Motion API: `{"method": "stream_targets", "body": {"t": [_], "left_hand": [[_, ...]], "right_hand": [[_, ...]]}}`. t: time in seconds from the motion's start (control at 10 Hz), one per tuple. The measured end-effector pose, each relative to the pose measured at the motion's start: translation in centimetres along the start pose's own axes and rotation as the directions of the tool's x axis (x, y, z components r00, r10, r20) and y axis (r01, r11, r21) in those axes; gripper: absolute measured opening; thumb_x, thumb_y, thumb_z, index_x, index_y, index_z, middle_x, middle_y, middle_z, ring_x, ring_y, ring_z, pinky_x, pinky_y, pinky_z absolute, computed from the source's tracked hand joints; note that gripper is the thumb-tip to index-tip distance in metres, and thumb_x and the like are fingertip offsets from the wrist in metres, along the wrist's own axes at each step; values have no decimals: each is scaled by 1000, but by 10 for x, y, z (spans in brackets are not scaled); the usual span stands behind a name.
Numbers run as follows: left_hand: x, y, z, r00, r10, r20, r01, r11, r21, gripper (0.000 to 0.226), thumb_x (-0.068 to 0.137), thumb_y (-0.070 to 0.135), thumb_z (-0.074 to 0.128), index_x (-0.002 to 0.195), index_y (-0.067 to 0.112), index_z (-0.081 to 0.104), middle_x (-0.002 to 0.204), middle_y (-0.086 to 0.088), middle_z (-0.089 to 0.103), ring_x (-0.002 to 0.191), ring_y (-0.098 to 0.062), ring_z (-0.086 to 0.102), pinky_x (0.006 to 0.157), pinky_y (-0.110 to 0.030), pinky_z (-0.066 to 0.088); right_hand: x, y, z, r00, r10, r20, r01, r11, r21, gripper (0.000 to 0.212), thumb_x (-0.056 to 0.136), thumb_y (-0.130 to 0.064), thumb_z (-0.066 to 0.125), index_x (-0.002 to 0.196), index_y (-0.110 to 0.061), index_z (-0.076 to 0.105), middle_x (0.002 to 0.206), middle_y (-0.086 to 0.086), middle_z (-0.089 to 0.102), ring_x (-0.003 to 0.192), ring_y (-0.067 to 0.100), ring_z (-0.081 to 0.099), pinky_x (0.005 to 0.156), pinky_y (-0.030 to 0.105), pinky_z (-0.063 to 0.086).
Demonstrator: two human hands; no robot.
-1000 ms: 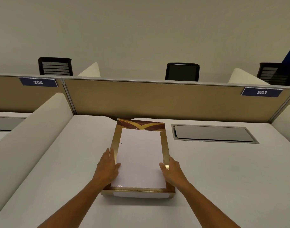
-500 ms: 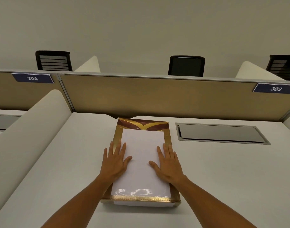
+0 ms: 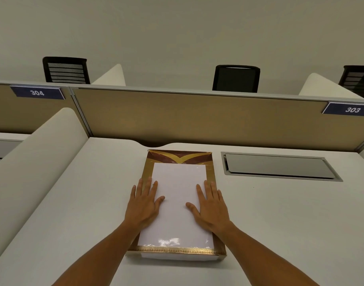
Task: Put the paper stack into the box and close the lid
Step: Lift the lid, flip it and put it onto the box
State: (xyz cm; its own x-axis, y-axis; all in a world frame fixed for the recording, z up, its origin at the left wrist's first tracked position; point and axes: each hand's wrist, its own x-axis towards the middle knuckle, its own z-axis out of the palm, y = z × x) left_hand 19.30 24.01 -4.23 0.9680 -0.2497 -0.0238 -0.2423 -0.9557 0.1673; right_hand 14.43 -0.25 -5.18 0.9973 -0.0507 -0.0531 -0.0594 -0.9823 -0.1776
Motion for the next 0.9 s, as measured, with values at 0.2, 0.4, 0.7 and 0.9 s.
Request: {"method": "stream_targets", "body": {"t": [0.2, 0.4, 0.7, 0.9], "left_hand": [[0, 1, 1, 1000, -1, -6, 1, 1000, 30, 108, 66, 76, -29, 155, 25, 6, 165, -6, 0, 152, -30, -2, 123, -49, 4], [2, 2, 2, 1000, -1, 0, 1, 999, 46, 109, 66, 76, -29, 155, 25, 8, 165, -6, 2, 152, -31, 1, 123, -51, 6], [4, 14, -16, 994, -59, 90, 43, 985, 167, 84, 87, 72, 10, 155, 22, 5, 165, -8, 0, 152, -32, -1, 121, -56, 1], [2, 46, -52, 1000, -11, -24, 16, 979, 205, 94, 78, 76, 2, 154, 22, 10, 165, -9, 2, 152, -32, 1, 120, -55, 4]], "right_hand": [[1, 2, 3, 1000, 1, -17, -1, 1000, -15, 95, 78, -83, 2, 157, -30, 1, 166, 2, -7, 153, 27, -6, 122, 45, -2], [2, 1, 6, 1000, 12, 8, -12, 999, -29, 97, 76, -83, -2, 157, -29, -2, 166, 3, -9, 152, 28, -8, 122, 48, 2], [4, 4, -16, 983, -9, 181, 8, 1000, 8, 90, 86, -77, 16, 157, -26, -2, 165, 5, -13, 151, 29, -13, 121, 52, 5], [1, 13, -58, 994, -73, 80, 72, 997, 20, 89, 87, -74, 28, 157, -24, 4, 166, 5, -4, 152, 31, -4, 121, 51, 6]]}}
